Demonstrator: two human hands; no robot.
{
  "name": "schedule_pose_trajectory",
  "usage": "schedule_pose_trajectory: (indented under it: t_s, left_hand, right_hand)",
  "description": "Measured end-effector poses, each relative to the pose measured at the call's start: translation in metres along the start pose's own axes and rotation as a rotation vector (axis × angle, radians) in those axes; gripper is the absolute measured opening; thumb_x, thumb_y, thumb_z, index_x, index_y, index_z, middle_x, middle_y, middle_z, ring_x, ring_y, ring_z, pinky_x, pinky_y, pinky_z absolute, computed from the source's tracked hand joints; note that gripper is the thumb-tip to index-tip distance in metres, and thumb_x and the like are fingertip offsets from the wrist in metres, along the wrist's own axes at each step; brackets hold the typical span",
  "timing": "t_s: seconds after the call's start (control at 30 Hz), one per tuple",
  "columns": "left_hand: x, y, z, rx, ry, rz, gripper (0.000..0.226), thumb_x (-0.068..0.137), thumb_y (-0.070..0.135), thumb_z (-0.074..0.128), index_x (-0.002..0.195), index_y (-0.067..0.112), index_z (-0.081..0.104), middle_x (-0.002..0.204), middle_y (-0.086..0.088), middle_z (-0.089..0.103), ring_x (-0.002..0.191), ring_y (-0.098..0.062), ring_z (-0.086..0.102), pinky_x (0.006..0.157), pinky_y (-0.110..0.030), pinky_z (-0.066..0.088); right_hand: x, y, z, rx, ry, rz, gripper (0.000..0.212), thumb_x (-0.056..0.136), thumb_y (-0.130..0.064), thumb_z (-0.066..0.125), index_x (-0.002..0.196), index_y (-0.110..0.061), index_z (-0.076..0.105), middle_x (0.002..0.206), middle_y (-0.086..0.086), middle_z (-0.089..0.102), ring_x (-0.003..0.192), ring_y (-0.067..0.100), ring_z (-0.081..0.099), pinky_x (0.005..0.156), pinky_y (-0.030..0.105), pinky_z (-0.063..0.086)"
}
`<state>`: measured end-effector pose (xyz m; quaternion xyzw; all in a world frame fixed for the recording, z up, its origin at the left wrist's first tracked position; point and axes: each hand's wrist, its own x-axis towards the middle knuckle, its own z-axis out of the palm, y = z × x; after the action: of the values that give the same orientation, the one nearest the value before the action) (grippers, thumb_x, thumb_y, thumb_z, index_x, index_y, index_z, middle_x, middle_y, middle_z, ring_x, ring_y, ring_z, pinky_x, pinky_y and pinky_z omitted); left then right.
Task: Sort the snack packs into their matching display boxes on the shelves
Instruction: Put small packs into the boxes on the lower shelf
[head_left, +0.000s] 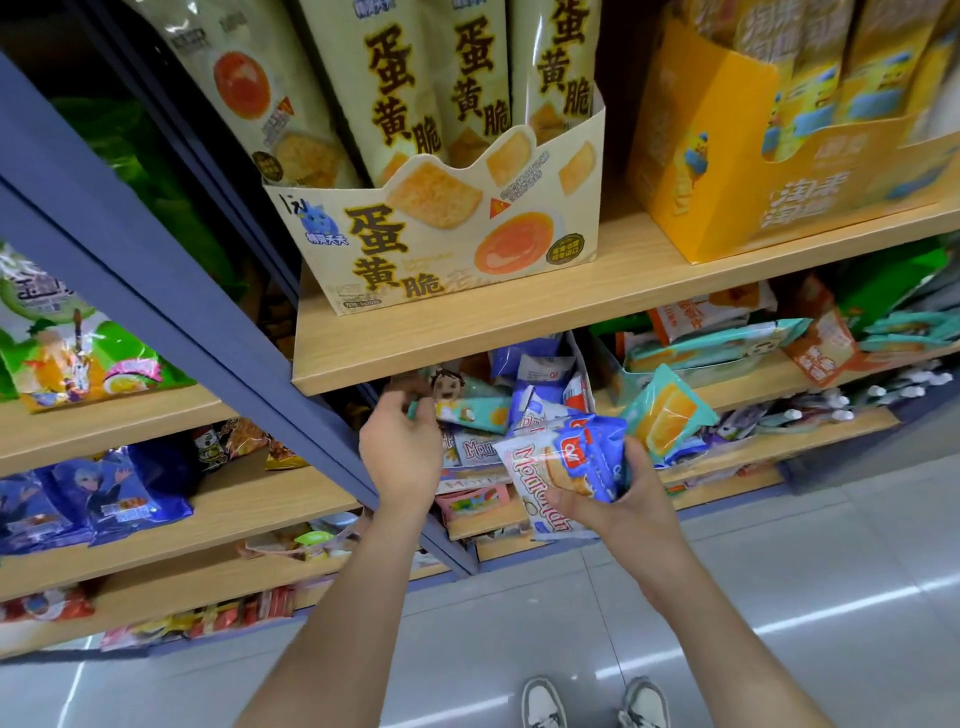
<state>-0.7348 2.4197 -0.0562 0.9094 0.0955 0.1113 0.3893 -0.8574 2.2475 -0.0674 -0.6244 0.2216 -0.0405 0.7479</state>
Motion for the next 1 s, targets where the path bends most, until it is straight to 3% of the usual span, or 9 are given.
schedule_pose_trajectory:
  t_s: [0.17,0.33,0.4,0.47,0.6,0.7,0.8,0.9,1.0]
  left_hand:
    - [-0.046,-0.003,-0.037,-0.194,0.162,0.32,0.015,0.092,0.011,0.066,0.102,0.022,0.07,0.089,0.019,0.064,0.078,-0.007,0.062,0.065,-0.041,0.056]
    - [-0.06,0.01,-0.085,-0.196,0.285,0.554,0.027,0.089,0.004,0.07,0.114,0.012,0.066,0.101,0.006,0.064,0.087,-0.008,0.06,0.078,-0.014,0.049]
    - [-0.061,0.01,-0.099,-0.166,0.293,0.564,0.026,0.089,0.002,0.069,0.114,0.009,0.066,0.101,-0.009,0.065,0.091,-0.013,0.058,0.083,-0.01,0.044]
    - [-0.06,0.005,-0.107,-0.306,0.257,0.497,0.022,0.093,0.003,0.064,0.11,0.017,0.066,0.101,-0.007,0.065,0.096,-0.018,0.061,0.084,-0.017,0.049]
    - [-0.061,-0.02,-0.112,-0.435,0.245,0.3,0.037,0.098,0.009,0.055,0.103,0.045,0.062,0.1,-0.007,0.065,0.092,-0.033,0.063,0.077,-0.043,0.055]
    - [-0.066,-0.036,-0.106,-0.327,0.117,0.242,0.035,0.097,0.021,0.056,0.106,0.054,0.062,0.104,0.006,0.065,0.096,-0.028,0.063,0.078,-0.057,0.054]
    - [-0.064,-0.028,-0.089,-0.228,-0.127,0.214,0.063,0.096,0.003,0.054,0.118,0.062,0.056,0.105,0.028,0.059,0.095,-0.007,0.06,0.08,-0.047,0.056]
    - [-0.051,-0.016,-0.064,-0.074,-0.375,0.234,0.084,0.093,-0.009,0.048,0.139,0.06,0.034,0.113,0.019,0.054,0.093,-0.01,0.055,0.078,-0.023,0.048]
    - [-0.039,-0.014,-0.047,0.036,-0.464,0.17,0.089,0.089,-0.009,0.045,0.143,0.057,0.022,0.123,0.01,0.047,0.08,-0.016,0.056,0.065,-0.023,0.041]
  right_hand:
    - [0.003,0.0,0.0,-0.052,0.031,-0.017,0.053,0.063,-0.001,0.089,0.104,-0.02,0.061,0.096,-0.002,0.075,0.083,0.009,0.072,0.066,0.018,0.055]
    - [0.005,-0.008,0.005,-0.091,0.072,-0.015,0.058,0.056,-0.021,0.094,0.104,-0.026,0.061,0.102,0.001,0.072,0.092,0.017,0.07,0.076,0.03,0.056]
    - [0.007,-0.017,0.014,-0.082,0.093,-0.023,0.055,0.059,-0.019,0.093,0.103,-0.026,0.06,0.101,0.0,0.072,0.09,0.016,0.07,0.07,0.027,0.056]
    - [0.009,-0.026,0.027,-0.022,0.071,0.017,0.05,0.064,-0.017,0.09,0.104,-0.026,0.06,0.099,-0.004,0.073,0.09,0.014,0.071,0.069,0.025,0.055]
    - [0.019,-0.031,0.061,0.116,-0.009,0.164,0.045,0.07,-0.025,0.088,0.106,-0.028,0.061,0.101,-0.006,0.075,0.096,0.015,0.071,0.093,0.043,0.054]
    - [0.039,-0.032,0.085,-0.007,0.015,0.287,0.072,0.055,-0.051,0.089,0.116,-0.03,0.057,0.117,-0.003,0.067,0.104,0.018,0.065,0.094,0.047,0.054]
    - [0.053,-0.037,0.098,-0.129,-0.006,0.377,0.127,0.029,-0.075,0.08,0.141,-0.029,0.04,0.139,0.002,0.051,0.12,0.027,0.057,0.091,0.049,0.055]
    - [0.057,-0.044,0.101,-0.244,-0.089,0.405,0.122,0.03,-0.079,0.073,0.136,-0.027,0.044,0.133,0.003,0.055,0.111,0.025,0.061,0.067,0.035,0.055]
    - [0.056,-0.056,0.098,-0.31,-0.201,0.489,0.105,0.046,-0.081,0.075,0.13,-0.024,0.049,0.124,0.004,0.058,0.097,0.02,0.061,0.064,0.03,0.057]
